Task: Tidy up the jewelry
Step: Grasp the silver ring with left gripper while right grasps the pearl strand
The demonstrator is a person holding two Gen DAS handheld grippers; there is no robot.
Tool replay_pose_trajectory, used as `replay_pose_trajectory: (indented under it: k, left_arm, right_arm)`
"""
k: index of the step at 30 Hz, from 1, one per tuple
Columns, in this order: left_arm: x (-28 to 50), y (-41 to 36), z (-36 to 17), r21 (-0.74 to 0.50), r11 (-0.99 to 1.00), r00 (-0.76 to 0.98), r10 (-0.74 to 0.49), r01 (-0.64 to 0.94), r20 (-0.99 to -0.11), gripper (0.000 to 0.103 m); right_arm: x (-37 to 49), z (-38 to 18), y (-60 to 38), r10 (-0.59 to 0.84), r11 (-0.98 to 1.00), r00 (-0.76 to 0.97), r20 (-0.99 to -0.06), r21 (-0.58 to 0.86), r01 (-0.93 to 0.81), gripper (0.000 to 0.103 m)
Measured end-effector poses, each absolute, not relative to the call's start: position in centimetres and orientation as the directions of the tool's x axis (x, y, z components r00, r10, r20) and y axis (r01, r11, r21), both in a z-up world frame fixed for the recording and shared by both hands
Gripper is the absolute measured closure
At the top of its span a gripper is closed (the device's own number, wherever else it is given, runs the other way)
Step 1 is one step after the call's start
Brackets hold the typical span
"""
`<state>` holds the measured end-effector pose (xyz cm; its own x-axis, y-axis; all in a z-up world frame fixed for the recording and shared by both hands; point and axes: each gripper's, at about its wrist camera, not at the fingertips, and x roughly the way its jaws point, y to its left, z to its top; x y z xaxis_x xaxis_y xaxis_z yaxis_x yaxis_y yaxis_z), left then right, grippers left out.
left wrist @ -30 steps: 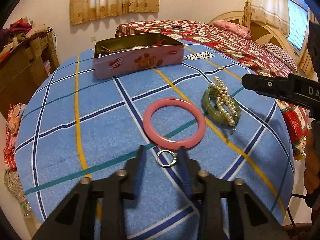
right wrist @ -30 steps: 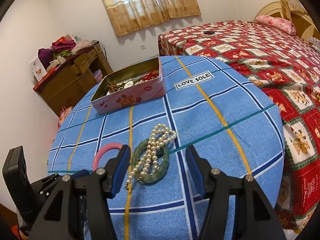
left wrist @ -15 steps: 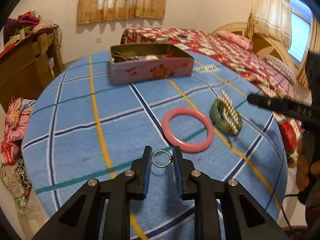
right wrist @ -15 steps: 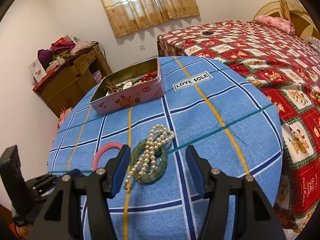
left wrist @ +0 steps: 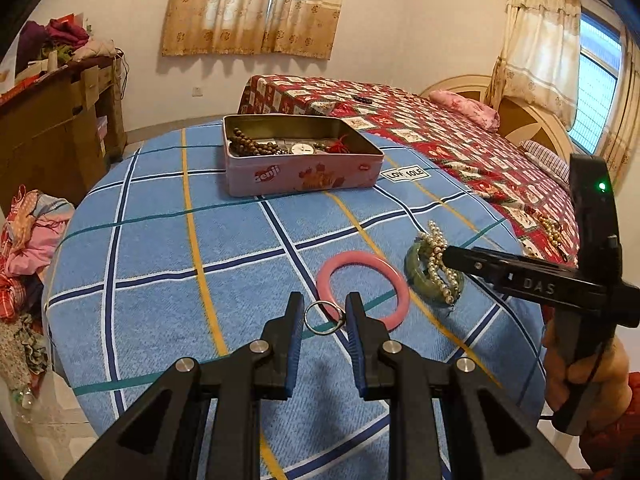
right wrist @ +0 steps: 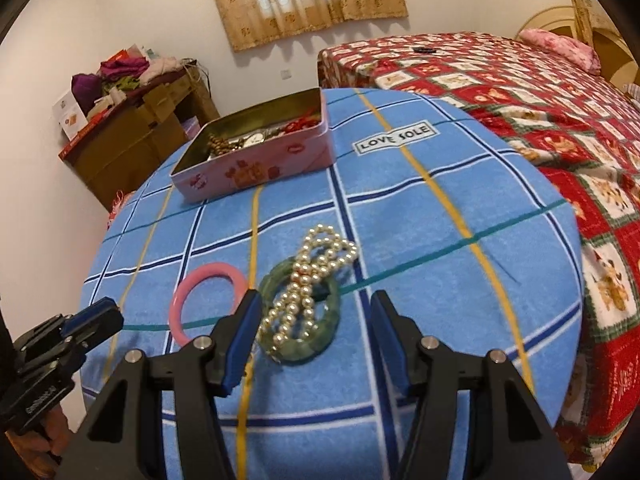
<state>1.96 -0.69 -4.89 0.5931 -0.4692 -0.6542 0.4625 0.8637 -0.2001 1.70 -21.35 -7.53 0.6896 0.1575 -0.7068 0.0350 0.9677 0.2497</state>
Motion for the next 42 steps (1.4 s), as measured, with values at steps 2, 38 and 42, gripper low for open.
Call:
replay_pose_trajectory:
  k: [2, 38, 42]
  left_arm:
    - [2.1, -0.6, -4.9, -0.204, 0.866, 0.594, -0.466, 0.456, -0.656, 0.082]
    - [2.4, 0.5, -4.7, -0.260, 0.857, 0.576, -0.497, 0.446, -0.649, 0.082]
    - [2.4, 0.5, -4.8, -0.262, 0.857, 0.577, -0.497, 0.443, -0.649, 0.082]
  right_arm:
    - [2.3, -7.6, -20.9, 0.144, 0.974, 0.689, -0.710, 0.224, 0.027, 0.044]
    - [4.6, -8.1, -24.2, 0.325, 0.895, 0.664, -0.673, 0.445, 0.012, 0.085]
    - [4.4, -7.1, -24.2, 0.298, 0.911, 0.681, -0.669, 0.412, 0.005, 0.091]
